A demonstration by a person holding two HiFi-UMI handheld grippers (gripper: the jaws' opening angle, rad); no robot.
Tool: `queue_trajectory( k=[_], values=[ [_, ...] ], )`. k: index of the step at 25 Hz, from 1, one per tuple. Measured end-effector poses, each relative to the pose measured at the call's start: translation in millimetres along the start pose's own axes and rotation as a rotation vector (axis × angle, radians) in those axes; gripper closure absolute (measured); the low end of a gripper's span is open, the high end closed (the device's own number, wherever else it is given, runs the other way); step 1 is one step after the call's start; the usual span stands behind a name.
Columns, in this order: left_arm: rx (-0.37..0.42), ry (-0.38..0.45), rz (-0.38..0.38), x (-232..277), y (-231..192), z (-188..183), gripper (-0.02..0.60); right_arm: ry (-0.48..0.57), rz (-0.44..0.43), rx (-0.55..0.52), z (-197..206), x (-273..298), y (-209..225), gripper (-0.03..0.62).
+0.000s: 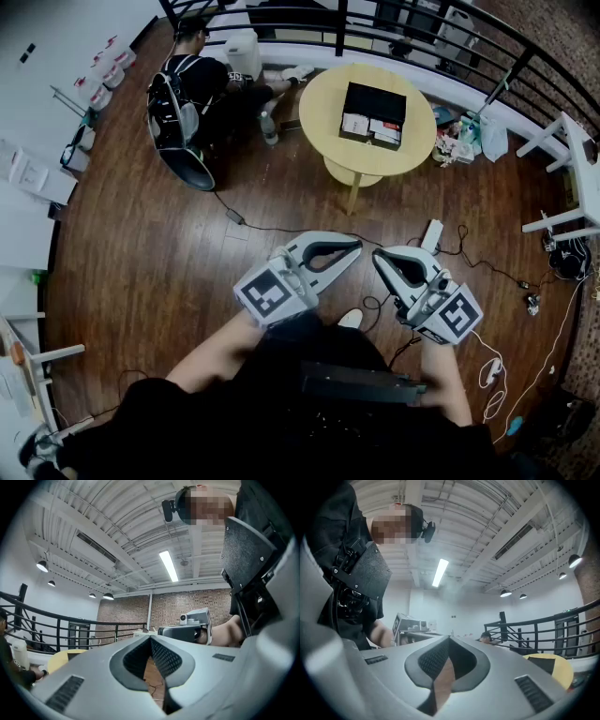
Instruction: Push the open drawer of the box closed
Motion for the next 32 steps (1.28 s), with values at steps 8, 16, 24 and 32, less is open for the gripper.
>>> queue_trajectory(
  k=[8, 16, 24, 32],
  values=[
    [-0.022, -0.003, 0.022, -28, -37, 13, 0.558, -0.003, 0.032, 0.013, 7, 49, 8, 0.598],
    [-0.028, 0.015, 0.050, -55, -75, 18, 0.558, -0.013, 0.063, 0.016, 10, 97, 10, 0.598],
    [-0.020, 0.021, 0.050, -64, -87, 22, 0.558, -0.003, 0.086, 0.024, 13, 106, 13, 0.597],
    [-0.026, 0.007, 0.039, -30, -98, 23, 0.558, 0.004, 0.085, 0.034, 4, 90, 49, 0.598]
  ],
)
Point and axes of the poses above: the fingertips, and each gripper's own axes: x forward along the fingers, y to its right, z out of its underside, the point moved 3 cm from there along -x, backward along the fingers, and after that the axes turned 14 degrees about x, right-handed, at the moved point
